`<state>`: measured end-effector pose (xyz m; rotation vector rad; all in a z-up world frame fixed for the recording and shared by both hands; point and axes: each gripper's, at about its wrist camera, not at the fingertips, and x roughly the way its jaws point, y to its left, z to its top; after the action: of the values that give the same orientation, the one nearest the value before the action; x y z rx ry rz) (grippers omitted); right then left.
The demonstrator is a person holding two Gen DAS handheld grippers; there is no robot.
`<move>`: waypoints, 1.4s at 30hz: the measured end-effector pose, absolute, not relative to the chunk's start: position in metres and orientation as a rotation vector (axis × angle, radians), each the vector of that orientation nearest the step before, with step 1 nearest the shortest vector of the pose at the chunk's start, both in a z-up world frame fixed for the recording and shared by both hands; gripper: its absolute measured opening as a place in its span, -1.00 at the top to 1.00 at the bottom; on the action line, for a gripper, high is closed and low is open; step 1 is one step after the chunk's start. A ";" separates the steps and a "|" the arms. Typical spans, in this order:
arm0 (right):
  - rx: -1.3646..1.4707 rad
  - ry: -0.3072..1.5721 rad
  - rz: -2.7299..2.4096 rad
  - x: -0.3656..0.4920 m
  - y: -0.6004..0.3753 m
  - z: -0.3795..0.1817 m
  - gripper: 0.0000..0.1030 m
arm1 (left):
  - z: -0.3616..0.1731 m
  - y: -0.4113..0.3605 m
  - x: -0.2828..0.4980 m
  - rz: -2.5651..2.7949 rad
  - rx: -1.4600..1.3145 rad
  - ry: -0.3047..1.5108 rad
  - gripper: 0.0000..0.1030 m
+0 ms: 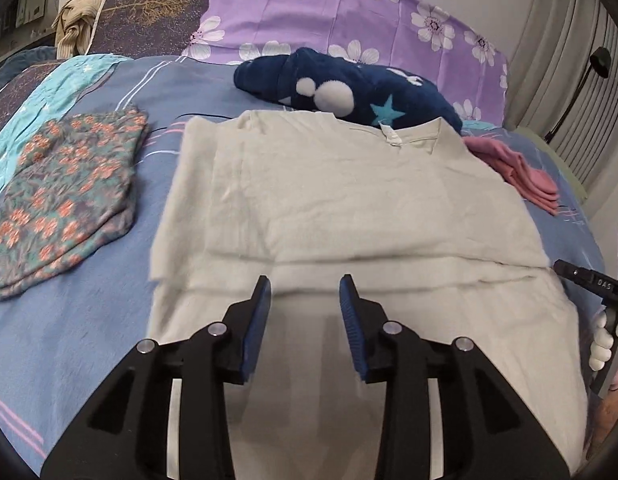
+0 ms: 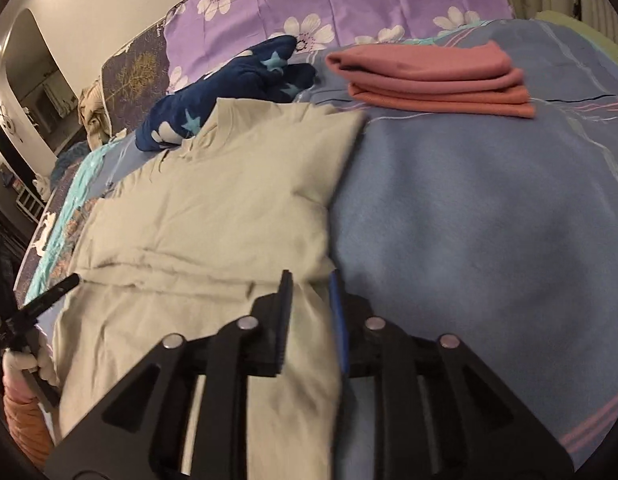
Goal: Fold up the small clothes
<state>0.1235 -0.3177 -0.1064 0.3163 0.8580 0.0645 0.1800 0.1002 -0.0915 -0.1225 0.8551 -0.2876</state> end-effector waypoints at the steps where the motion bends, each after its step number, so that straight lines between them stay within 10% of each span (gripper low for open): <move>1: 0.324 0.859 0.061 0.114 -0.321 -0.106 0.55 | -0.090 0.108 0.170 -0.285 -0.130 0.854 0.21; 6: 0.409 0.884 0.086 0.068 -0.332 -0.115 0.55 | -0.093 0.137 0.130 -0.265 -0.099 0.890 -0.18; 32: 0.623 0.943 0.328 -0.120 -0.326 -0.143 0.44 | -0.128 0.210 -0.044 -0.669 -0.373 0.984 -0.21; 42: 0.580 1.004 0.396 -0.158 -0.307 -0.139 0.06 | -0.130 0.208 -0.058 -0.687 -0.358 0.982 -0.21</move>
<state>-0.1583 -0.3074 -0.1390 0.5799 1.0037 0.3956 -0.0579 0.2077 -0.1298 -0.3578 0.9822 -0.6871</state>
